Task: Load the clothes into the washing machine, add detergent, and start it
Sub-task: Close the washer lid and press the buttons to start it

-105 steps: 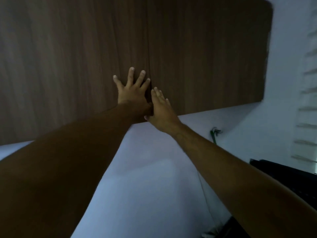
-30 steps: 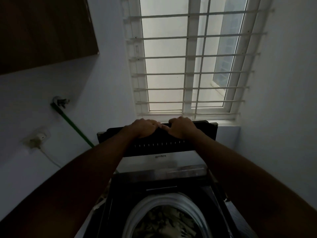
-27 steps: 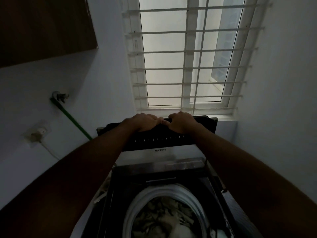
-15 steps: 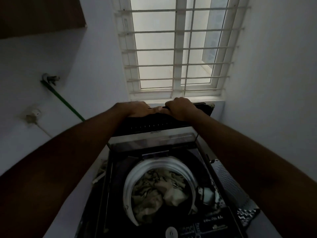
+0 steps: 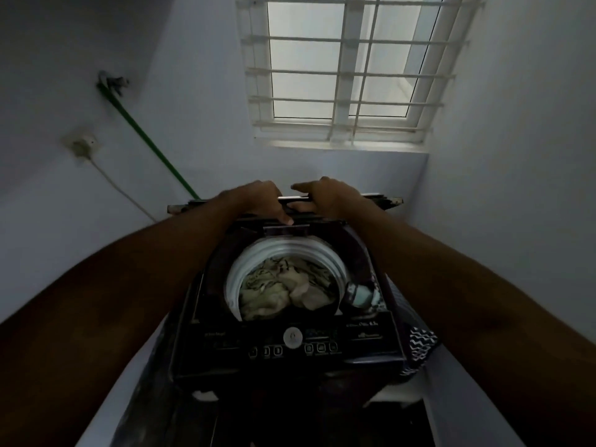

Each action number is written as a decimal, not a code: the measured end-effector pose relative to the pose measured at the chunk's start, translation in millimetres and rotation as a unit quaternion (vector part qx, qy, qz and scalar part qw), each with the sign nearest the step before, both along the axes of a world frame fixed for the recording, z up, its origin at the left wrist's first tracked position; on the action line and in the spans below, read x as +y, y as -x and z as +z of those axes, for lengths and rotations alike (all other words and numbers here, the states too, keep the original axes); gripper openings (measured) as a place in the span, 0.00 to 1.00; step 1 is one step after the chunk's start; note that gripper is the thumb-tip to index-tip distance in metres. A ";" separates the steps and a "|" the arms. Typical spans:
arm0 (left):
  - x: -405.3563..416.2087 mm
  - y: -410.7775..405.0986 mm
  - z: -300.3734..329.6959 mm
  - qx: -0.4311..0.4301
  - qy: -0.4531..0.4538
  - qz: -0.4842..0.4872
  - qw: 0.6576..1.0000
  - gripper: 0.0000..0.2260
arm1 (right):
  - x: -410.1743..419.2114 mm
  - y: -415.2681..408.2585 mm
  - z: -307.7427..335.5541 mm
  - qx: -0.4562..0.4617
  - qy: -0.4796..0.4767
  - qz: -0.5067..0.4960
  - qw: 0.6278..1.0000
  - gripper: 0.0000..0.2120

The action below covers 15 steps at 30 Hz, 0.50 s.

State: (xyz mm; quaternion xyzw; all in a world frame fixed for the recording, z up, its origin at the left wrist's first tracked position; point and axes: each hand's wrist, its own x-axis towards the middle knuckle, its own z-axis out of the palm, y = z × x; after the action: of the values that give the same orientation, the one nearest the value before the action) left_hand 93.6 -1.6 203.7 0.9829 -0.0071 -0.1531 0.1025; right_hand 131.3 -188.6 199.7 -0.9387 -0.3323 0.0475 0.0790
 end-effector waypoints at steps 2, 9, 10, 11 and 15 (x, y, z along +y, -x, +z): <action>-4.1 13.7 -16.7 -0.010 0.014 0.008 1.000 0.32 | -7.2 14.8 -9.8 0.002 0.018 0.019 1.000 0.36; -21.5 70.7 -63.1 0.032 0.020 0.000 0.999 0.45 | -18.9 60.7 -73.2 0.033 0.090 0.083 0.992 0.38; -24.0 78.7 -70.8 0.045 0.017 -0.009 0.999 0.46 | -21.1 66.7 -85.1 0.030 0.104 0.083 0.991 0.39; -25.9 85.6 -78.4 0.053 0.019 -0.017 0.998 0.45 | -23.3 72.6 -95.6 0.023 0.113 0.084 0.990 0.40; -32.9 111.0 -104.9 0.043 0.014 -0.022 0.999 0.43 | -27.9 88.1 -129.5 0.027 0.116 0.068 0.990 0.49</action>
State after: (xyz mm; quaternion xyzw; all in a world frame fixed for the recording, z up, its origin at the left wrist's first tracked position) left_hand -17.4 -34.5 98.8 0.9735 -0.0265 -0.1974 0.1128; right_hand 43.1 -216.5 70.2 -0.9149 -0.3855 0.1166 -0.0253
